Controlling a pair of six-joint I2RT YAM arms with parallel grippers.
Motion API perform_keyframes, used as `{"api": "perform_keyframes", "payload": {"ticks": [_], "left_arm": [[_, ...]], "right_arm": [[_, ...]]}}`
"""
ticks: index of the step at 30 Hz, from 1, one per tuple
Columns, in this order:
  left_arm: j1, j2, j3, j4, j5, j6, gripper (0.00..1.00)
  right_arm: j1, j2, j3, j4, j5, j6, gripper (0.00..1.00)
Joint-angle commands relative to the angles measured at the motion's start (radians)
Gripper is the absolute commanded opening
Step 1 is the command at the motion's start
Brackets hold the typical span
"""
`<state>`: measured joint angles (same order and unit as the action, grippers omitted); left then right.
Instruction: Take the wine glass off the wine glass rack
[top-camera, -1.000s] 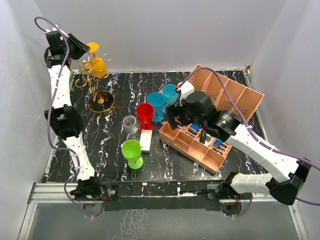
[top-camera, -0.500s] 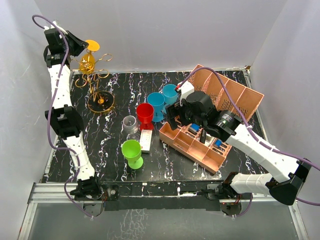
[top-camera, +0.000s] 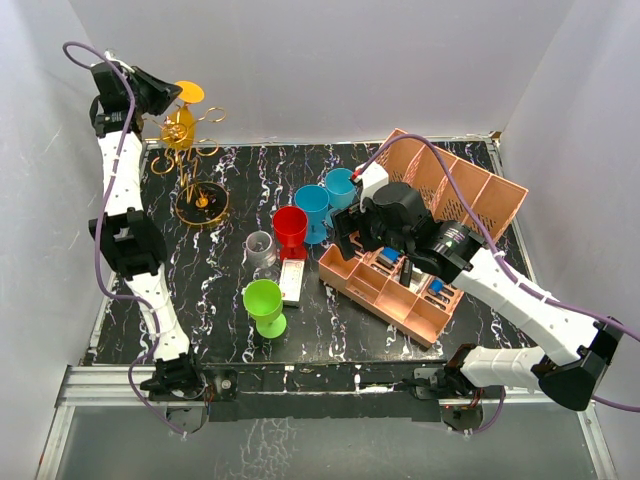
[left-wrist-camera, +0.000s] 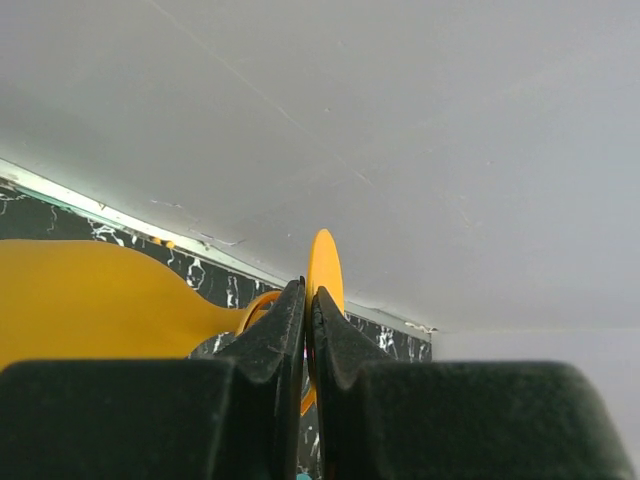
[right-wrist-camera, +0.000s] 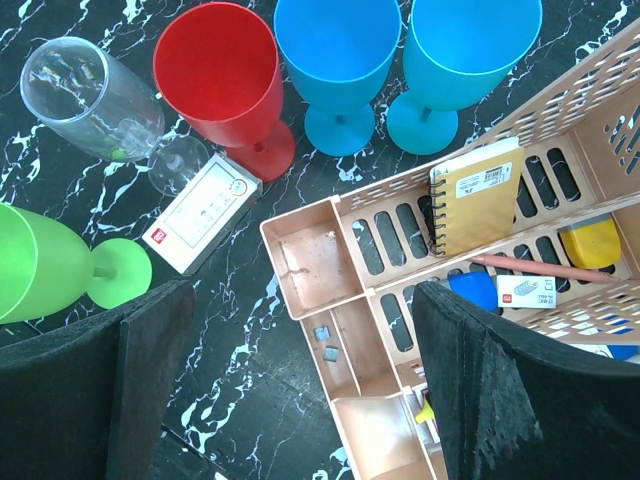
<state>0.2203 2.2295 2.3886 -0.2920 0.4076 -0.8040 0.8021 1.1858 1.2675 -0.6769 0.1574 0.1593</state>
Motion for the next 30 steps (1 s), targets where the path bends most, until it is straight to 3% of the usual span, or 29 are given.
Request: {"api": "perform_keyframes", "payload": {"ticks": [1, 14, 30], "left_arm": [[0.011, -0.116, -0.023, 0.054, 0.049, -0.084, 0.00], [0.024, -0.219, -0.112, 0.057, 0.002, -0.054, 0.00], [0.027, -0.292, -0.206, 0.026, 0.063, -0.075, 0.00]], "right_arm": [[-0.007, -0.038, 0.043, 0.048, 0.002, -0.002, 1.00], [-0.009, -0.051, 0.037, 0.047, -0.012, 0.008, 1.00], [-0.011, -0.073, 0.036, 0.044, -0.033, 0.031, 1.00]]}}
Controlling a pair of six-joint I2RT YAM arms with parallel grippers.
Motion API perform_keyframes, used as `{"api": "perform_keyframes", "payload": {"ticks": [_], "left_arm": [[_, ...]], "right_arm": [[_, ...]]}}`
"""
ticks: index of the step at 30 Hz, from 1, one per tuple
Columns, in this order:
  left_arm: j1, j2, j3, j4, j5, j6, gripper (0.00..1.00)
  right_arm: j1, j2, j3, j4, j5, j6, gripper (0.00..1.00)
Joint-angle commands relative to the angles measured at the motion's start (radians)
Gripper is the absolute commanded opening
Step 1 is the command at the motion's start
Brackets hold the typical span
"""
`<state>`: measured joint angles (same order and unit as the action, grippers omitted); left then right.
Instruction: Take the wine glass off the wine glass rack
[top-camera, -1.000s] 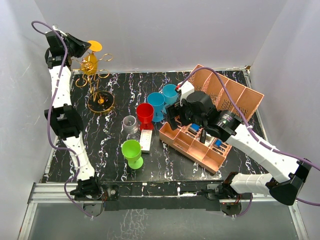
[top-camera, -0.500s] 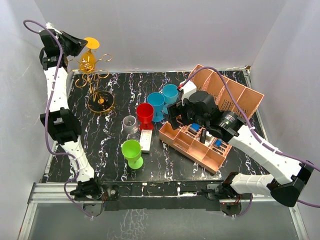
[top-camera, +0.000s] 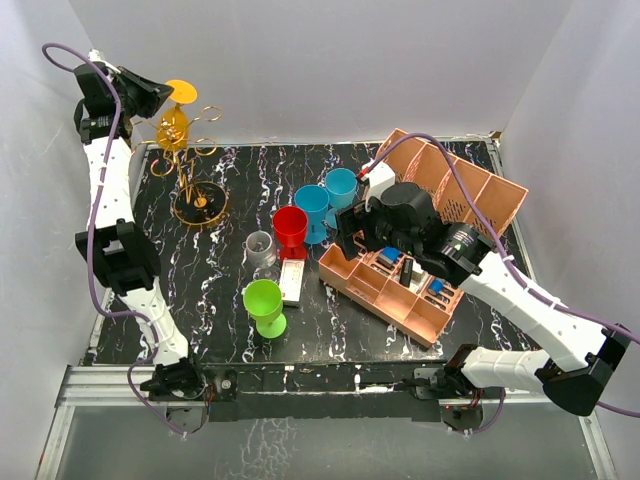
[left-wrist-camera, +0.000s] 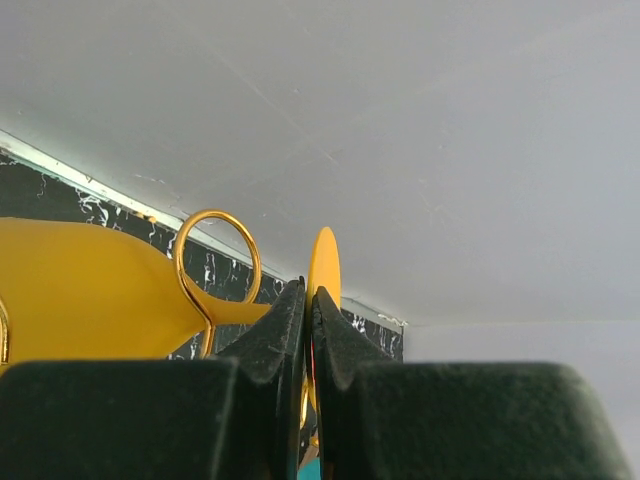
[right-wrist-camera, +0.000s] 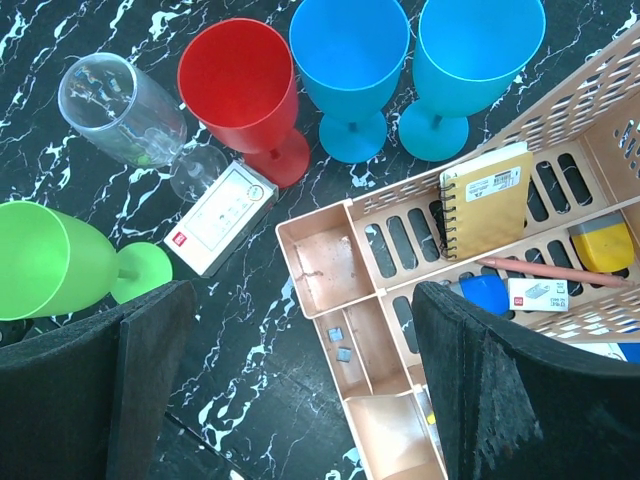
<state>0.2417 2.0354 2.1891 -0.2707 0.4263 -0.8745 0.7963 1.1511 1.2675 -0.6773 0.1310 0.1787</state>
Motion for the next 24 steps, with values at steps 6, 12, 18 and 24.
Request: {"api": "perform_keyframes", "payload": {"ticks": [6, 12, 18, 24], "left_arm": [[0.005, -0.126, -0.049, 0.013, 0.060, -0.020, 0.00], [0.005, -0.140, -0.078, 0.028, 0.085, -0.038, 0.00], [0.005, -0.139, -0.097, 0.070, 0.143, -0.092, 0.00], [0.005, -0.167, -0.147, 0.108, 0.150, -0.126, 0.00]], "right_arm": [[-0.005, -0.048, 0.038, 0.039, -0.009, 0.015, 1.00], [-0.005, -0.058, 0.036, 0.034, -0.013, 0.019, 1.00], [-0.005, -0.062, 0.038, 0.035, -0.018, 0.029, 1.00], [-0.005, -0.065, 0.038, 0.035, -0.022, 0.034, 1.00]]}}
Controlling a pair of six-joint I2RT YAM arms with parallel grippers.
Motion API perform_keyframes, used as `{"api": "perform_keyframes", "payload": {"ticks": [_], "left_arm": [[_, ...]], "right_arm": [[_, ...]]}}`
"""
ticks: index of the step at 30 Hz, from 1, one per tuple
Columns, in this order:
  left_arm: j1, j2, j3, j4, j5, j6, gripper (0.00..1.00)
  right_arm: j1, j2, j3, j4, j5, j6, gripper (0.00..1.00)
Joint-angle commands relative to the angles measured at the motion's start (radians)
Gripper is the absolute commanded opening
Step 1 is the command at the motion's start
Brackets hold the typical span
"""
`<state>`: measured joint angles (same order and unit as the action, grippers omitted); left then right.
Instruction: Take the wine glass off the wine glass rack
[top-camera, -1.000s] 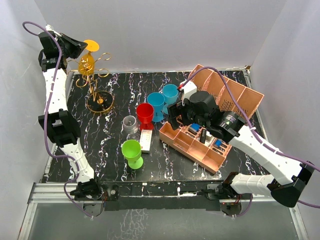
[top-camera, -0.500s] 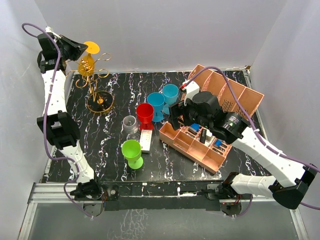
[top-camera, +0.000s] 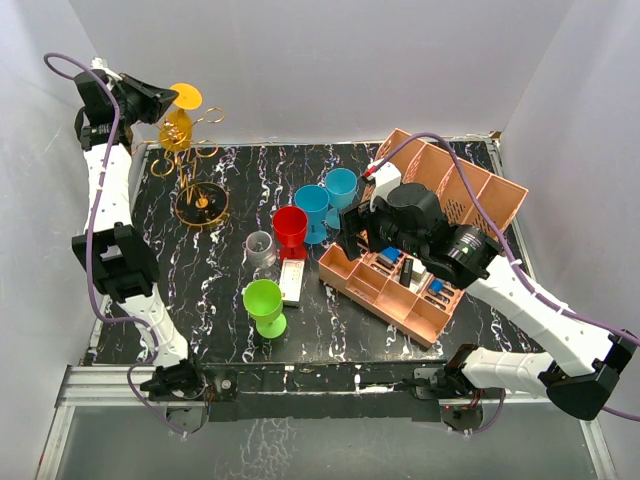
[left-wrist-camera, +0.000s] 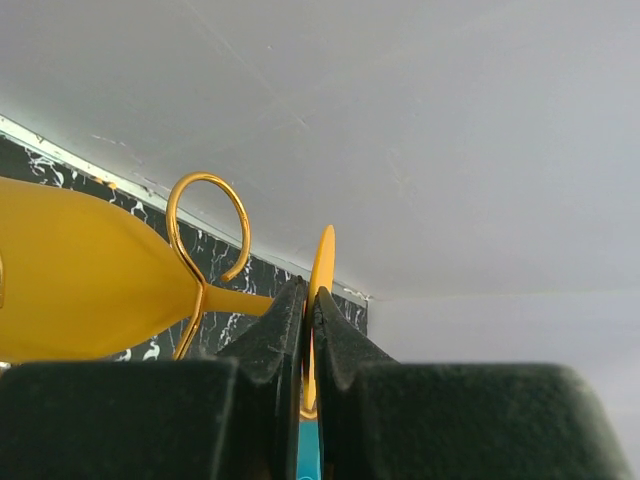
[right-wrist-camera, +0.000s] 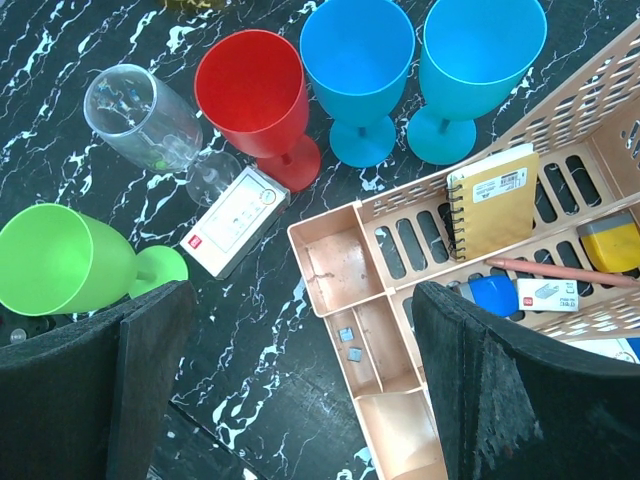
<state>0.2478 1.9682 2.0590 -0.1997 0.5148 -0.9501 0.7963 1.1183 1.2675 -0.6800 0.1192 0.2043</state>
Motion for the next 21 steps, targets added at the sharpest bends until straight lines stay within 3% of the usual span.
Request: {"api": "perform_keyframes", "payload": {"ticks": [1, 21], "left_arm": [[-0.002, -0.102, -0.019, 0.040, 0.065, -0.055, 0.00], [-0.019, -0.086, -0.099, 0.090, 0.086, -0.043, 0.00]], "right_arm": [[-0.006, -0.032, 0.037, 0.036, -0.012, 0.009, 1.00], [-0.005, -0.034, 0.031, 0.039, -0.017, 0.022, 1.00]]}}
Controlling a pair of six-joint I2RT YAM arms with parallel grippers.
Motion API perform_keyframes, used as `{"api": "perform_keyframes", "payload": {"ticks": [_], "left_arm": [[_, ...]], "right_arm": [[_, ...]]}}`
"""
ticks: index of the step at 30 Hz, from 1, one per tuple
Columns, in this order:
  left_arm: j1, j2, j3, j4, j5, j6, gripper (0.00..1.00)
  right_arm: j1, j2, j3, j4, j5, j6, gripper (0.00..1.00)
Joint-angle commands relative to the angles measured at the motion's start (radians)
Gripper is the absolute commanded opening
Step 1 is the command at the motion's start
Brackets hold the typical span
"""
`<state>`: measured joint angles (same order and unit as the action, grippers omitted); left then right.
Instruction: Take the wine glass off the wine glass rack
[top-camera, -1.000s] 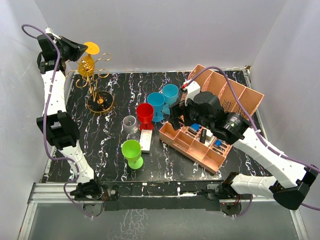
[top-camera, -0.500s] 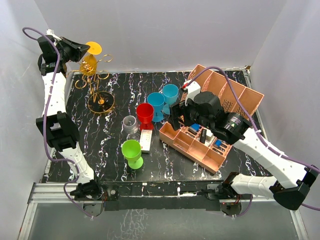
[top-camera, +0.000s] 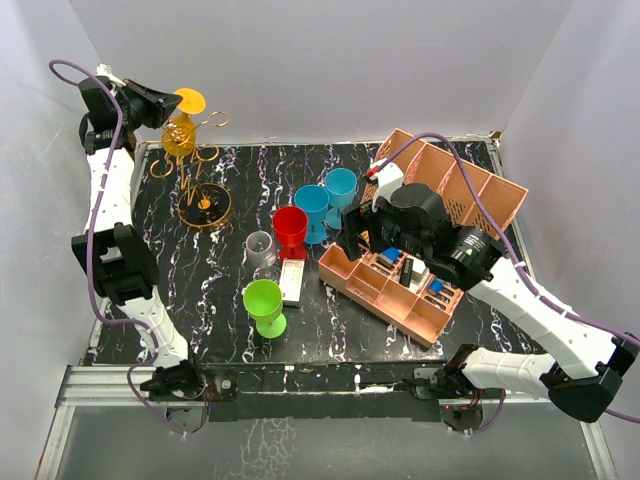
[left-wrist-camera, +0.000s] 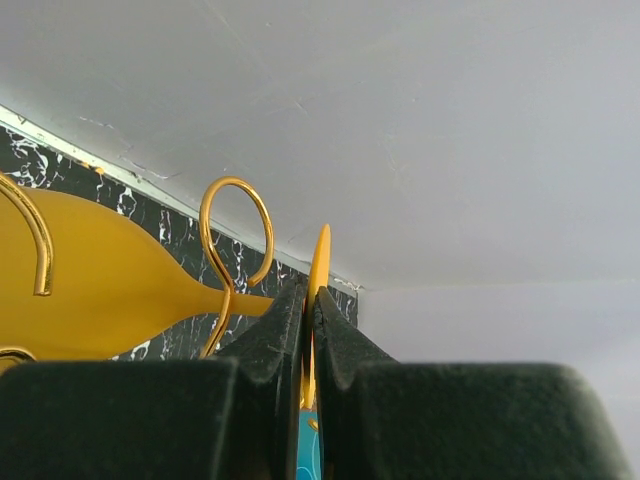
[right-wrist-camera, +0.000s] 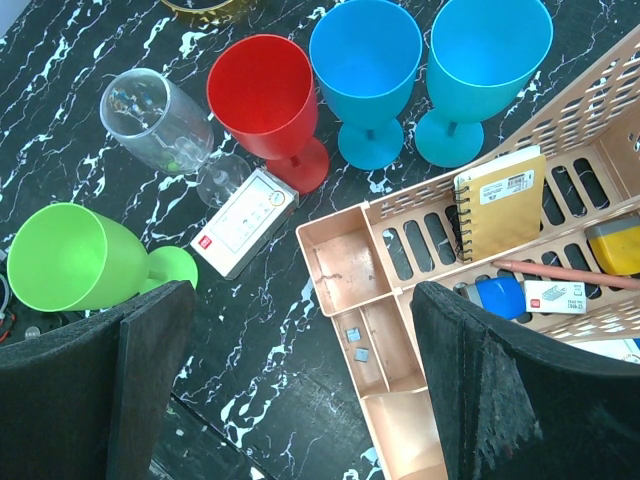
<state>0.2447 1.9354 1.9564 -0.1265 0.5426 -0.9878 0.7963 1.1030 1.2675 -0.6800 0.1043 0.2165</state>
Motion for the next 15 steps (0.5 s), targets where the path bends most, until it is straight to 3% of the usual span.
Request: {"api": "perform_keyframes", "payload": {"ticks": [1, 9, 15], "left_arm": [[-0.020, -0.051, 0.012, 0.014, 0.060, 0.002, 0.00], [-0.047, -0.072, 0.002, 0.039, 0.094, 0.085, 0.00], [-0.048, -0.054, 0.061, -0.038, 0.099, 0.179, 0.00]], "right_arm": [[-0.006, -0.017, 0.032, 0.038, -0.003, 0.011, 1.00], [-0.005, -0.015, 0.029, 0.038, -0.008, 0.011, 1.00], [-0.006, -0.021, 0.038, 0.037, -0.006, 0.010, 1.00]]}}
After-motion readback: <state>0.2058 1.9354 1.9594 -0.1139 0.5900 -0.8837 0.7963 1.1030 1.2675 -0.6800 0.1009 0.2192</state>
